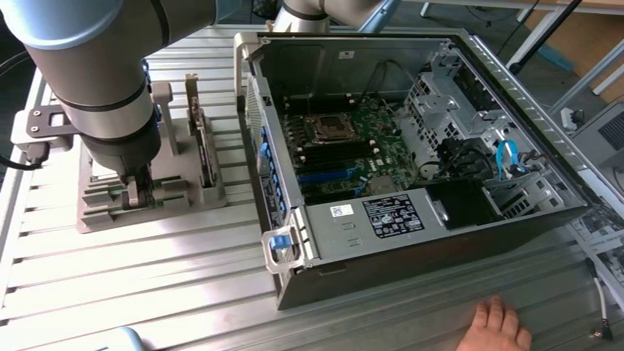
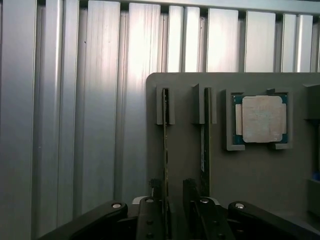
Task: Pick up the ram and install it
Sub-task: 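Pick up the ram and move it above insertion slot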
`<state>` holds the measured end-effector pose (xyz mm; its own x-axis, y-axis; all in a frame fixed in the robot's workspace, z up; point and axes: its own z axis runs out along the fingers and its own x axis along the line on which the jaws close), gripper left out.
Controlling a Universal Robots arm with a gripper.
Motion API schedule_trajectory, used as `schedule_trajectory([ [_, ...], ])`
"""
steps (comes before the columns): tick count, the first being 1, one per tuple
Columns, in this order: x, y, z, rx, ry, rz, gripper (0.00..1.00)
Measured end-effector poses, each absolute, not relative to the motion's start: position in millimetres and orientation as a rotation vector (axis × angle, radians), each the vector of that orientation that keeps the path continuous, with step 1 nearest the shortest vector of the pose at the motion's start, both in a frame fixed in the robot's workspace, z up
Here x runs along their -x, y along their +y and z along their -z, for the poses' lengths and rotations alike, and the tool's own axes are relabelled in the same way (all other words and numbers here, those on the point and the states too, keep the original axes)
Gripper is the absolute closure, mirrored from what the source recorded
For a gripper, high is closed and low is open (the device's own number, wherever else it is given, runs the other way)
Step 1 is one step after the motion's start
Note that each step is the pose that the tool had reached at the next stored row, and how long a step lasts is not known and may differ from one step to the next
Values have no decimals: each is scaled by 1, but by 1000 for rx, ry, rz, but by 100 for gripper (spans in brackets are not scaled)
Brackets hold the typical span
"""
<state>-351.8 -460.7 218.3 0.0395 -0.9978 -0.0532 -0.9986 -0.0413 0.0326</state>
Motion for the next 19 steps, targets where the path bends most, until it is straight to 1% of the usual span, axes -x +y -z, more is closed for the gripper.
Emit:
schedule_trajectory([
  [19,352,-463,-209,2253,2164,-100,69],
])
